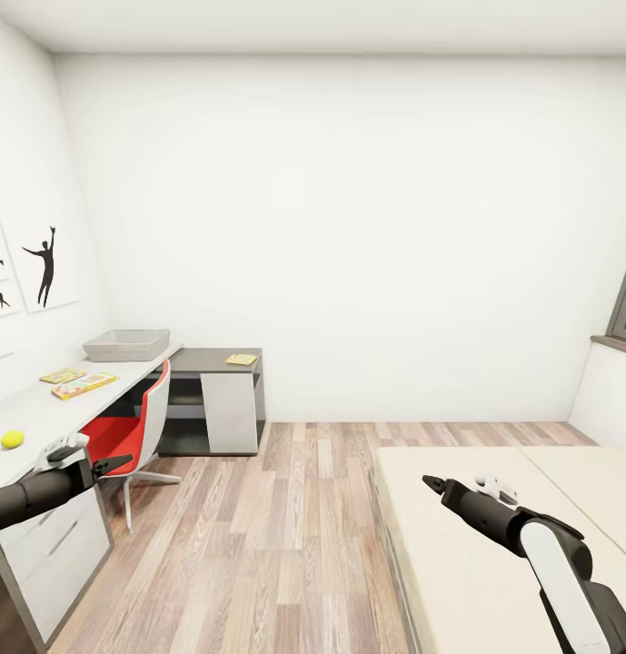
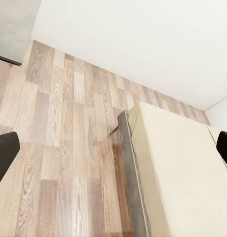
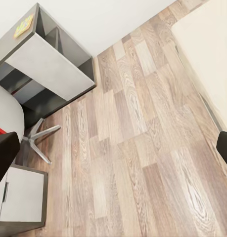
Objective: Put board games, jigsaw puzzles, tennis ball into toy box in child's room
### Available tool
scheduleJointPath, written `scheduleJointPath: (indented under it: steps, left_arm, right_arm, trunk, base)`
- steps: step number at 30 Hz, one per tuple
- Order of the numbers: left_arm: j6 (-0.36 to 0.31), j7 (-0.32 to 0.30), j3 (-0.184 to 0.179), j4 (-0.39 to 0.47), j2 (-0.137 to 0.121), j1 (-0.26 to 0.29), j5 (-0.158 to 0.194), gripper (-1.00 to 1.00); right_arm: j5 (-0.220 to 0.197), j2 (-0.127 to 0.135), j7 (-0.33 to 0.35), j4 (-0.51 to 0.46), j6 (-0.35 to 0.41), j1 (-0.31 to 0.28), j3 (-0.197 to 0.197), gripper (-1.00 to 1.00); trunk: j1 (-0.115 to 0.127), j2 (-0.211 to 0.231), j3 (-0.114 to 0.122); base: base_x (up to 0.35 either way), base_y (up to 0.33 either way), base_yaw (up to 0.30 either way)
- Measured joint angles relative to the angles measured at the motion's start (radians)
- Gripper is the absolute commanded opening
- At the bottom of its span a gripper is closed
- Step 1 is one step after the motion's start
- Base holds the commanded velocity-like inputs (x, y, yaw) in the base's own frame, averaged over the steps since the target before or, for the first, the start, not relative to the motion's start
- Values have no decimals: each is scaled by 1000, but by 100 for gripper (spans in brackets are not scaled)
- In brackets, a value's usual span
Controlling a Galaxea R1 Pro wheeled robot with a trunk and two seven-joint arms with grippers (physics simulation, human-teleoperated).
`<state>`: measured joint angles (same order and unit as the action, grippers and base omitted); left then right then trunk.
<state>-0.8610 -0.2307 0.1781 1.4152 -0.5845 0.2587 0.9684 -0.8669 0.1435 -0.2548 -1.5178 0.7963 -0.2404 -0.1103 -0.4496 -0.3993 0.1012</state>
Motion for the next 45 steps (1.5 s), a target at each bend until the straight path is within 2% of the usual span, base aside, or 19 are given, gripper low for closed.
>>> scheduleJointPath:
  steps: [13, 45]
  left_arm:
    - [0, 0, 0, 0, 1, 0, 0, 100]
    - [-1, 0, -2, 1, 1, 0, 0, 100]
  right_arm:
    - [0, -1, 0, 0, 0, 0, 0, 100]
    - [-2, -1, -2, 2, 0, 0, -3, 100]
  trunk:
    - [0, 0, 0]
    - [0, 0, 0]
  base:
    - [0, -47, 0]
    - [0, -296, 0]
